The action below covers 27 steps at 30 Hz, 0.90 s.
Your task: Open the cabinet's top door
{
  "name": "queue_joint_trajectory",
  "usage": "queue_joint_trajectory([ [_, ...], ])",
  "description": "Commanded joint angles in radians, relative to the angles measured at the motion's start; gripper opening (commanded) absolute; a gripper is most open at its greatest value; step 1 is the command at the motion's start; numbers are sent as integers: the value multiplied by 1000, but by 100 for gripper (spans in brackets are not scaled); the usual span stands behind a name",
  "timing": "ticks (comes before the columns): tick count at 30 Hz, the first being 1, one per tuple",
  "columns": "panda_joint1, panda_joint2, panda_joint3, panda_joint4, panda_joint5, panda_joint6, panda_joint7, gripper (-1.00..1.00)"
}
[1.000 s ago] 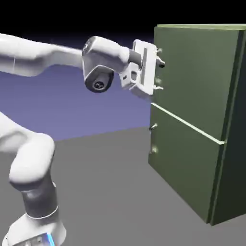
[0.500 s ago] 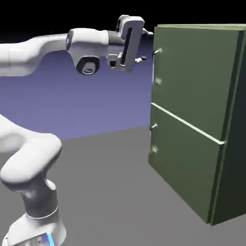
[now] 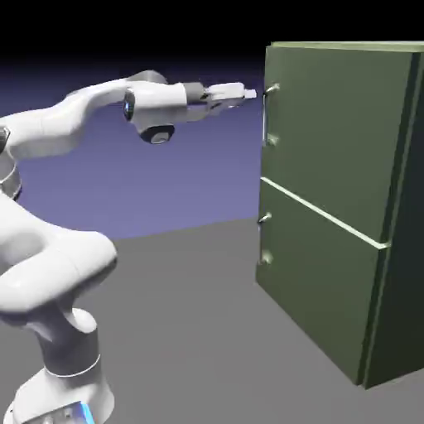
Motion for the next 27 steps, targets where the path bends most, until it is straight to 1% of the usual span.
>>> queue_joint_trajectory([
  [1, -21, -13, 26, 13, 44, 1, 43, 0],
  [4, -51, -33, 63, 32, 106, 1, 105, 0],
  [9, -219, -47, 102, 155, 142, -47, 109, 0],
  [10, -219, -47, 102, 155, 142, -47, 109, -100],
  [11, -219, -47, 102, 155, 142, -47, 109, -100],
  [22, 4, -351, -106, -244, 243, -489, 106, -100],
  [27, 148, -386, -203, -425, 250, -641, 13, -100],
])
